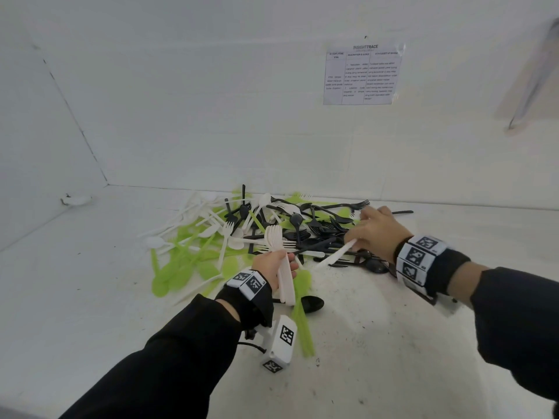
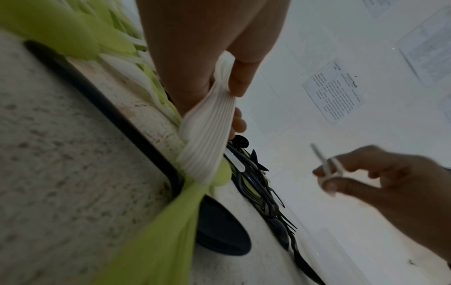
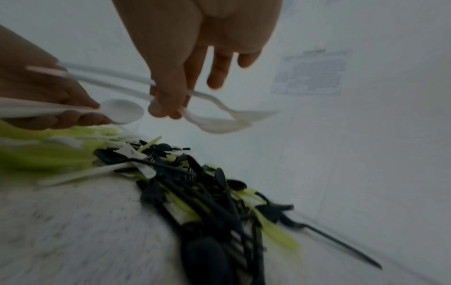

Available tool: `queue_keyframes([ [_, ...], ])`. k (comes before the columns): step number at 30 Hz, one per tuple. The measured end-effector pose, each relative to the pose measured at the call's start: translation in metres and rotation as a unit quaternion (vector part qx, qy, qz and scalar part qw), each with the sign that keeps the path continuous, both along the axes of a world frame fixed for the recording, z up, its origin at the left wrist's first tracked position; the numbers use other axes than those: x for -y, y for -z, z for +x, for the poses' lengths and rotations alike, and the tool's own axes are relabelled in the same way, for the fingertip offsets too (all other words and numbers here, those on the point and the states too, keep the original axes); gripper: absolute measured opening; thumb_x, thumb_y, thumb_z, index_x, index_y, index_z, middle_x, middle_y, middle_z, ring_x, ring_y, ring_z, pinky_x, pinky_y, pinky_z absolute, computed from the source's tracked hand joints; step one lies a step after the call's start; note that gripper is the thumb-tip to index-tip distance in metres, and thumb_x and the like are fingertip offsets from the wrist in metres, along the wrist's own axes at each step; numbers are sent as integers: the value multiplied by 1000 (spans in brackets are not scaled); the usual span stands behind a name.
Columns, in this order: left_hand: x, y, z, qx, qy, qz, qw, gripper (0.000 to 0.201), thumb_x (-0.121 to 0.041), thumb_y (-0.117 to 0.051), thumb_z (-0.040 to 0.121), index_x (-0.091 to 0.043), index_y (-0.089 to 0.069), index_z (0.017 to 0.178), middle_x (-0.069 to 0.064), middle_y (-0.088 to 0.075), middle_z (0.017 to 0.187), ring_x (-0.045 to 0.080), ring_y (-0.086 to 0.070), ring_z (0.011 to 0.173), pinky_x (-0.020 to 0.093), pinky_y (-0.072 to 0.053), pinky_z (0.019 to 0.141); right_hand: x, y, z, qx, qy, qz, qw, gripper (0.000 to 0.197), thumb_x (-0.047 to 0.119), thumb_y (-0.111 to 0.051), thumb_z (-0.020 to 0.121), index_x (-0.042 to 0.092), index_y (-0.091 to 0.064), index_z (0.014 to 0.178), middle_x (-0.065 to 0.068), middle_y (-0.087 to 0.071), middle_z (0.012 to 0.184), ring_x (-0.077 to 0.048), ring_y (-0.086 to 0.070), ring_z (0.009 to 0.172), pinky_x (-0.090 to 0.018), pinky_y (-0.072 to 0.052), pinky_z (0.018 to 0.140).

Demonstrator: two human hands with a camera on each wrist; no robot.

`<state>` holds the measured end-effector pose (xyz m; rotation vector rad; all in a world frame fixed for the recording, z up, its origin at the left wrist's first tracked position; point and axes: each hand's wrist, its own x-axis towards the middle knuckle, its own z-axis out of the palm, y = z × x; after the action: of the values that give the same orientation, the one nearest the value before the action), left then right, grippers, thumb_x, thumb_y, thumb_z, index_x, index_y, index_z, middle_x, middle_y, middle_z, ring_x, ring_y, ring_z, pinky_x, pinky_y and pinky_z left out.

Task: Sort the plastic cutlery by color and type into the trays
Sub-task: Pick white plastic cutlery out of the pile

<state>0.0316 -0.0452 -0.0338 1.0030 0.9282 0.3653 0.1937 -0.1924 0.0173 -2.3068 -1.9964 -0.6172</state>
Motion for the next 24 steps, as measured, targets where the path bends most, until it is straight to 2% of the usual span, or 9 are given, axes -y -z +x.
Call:
queue_keyframes([
  [2,5,-5,2,7,23,-17,1000,27,-10,-42,99,1,-53,77,12,-61,65,22,-53,65,32,-45,60,-4,-1,3,-49,-121,55,990,26,10,-89,52,22,-72,68,10,-67,59,-16,-49,55,-24,-40,56],
  [4,12,-10,4,25,39,-41,998,21,-14,-42,99,1,-53,89,12,-57,79,22,-53,69,33,-45,63,-16,-1,-5,-90,-176,52,979,15,8,-80,60,15,-73,71,5,-69,64,-22,-57,54,-15,-36,63],
  [6,18,-14,5,56,56,-76,994,22,-19,-40,100,0,-52,101,12,-57,84,23,-54,72,33,-45,64,-30,7,-19,-111,-201,44,972,8,10,-72,66,14,-73,73,3,-70,69,-23,-60,57,-16,-37,65],
  [9,21,-15,4,90,80,-113,986,30,-24,-36,101,-4,-57,91,9,-60,70,19,-52,66,29,-43,62,-46,23,-35,-130,-228,46,964,10,11,-63,75,11,-74,76,-1,-71,76,-22,-64,64,-20,-51,59],
  [12,16,-17,-1,117,43,-120,985,33,-21,-32,102,0,-58,102,10,-65,59,19,-61,58,28,-51,54,-56,34,-44,-183,-222,75,955,25,7,-50,77,4,-74,83,-10,-72,85,-19,-61,79,-24,-52,70],
  [15,4,-18,-7,135,3,-121,983,35,-16,-33,102,7,-52,120,15,-63,82,22,-61,72,26,-56,53,-61,41,-55,-238,-217,91,942,35,5,-42,78,0,-73,92,-17,-69,97,-13,-50,94,-22,-37,93],
  [17,-2,-16,-10,134,5,-120,984,33,-16,-32,102,5,-56,112,14,-61,88,20,-59,78,28,-54,64,-65,44,-60,-278,-193,93,936,33,13,-45,82,1,-73,93,-18,-64,100,-14,-53,93,-21,-42,89],
  [20,-8,-13,-12,120,18,-104,987,30,-15,-33,102,3,-57,104,15,-61,93,20,-59,82,28,-49,74,-76,46,-65,-321,-126,119,931,20,18,-62,82,1,-73,80,-15,-59,91,-20,-60,75,-23,-52,68],
  [24,-18,-6,-10,99,-5,-75,992,24,-11,-38,100,5,-56,100,21,-61,98,25,-61,82,30,-55,64,-89,46,-79,-400,-15,158,902,13,9,-68,81,2,-69,92,-6,-54,99,-12,-51,79,-5,-39,71],
])
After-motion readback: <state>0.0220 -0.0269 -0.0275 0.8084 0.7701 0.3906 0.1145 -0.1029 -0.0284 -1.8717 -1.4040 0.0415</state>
